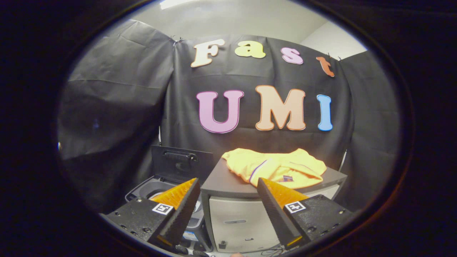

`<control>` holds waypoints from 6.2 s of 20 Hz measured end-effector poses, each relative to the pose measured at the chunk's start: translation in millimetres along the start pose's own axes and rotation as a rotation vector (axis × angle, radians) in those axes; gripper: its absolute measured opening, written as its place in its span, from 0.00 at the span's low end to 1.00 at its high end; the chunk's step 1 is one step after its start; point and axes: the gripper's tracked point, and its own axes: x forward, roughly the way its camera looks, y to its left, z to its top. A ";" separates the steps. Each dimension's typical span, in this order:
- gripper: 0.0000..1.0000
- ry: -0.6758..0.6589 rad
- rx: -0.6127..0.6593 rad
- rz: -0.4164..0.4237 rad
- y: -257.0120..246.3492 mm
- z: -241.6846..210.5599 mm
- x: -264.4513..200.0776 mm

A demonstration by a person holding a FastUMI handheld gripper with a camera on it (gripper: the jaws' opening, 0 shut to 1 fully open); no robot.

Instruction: Put the clothes into the washing machine and then close the washing machine lid.

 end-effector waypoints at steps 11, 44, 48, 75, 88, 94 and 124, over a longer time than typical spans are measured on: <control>0.98 0.112 0.173 -0.106 -79.7 17.7 85.9; 0.08 0.415 0.080 -0.264 -122.0 -53.2 164.3; 0.06 0.347 0.088 -0.273 -119.2 -36.9 164.0; 0.05 0.203 0.091 0.098 122.8 67.3 180.3; 0.05 0.258 0.117 0.229 204.2 38.0 187.6; 0.05 0.311 0.138 0.291 249.4 7.4 198.5; 0.12 0.420 0.064 0.257 317.5 -123.7 236.9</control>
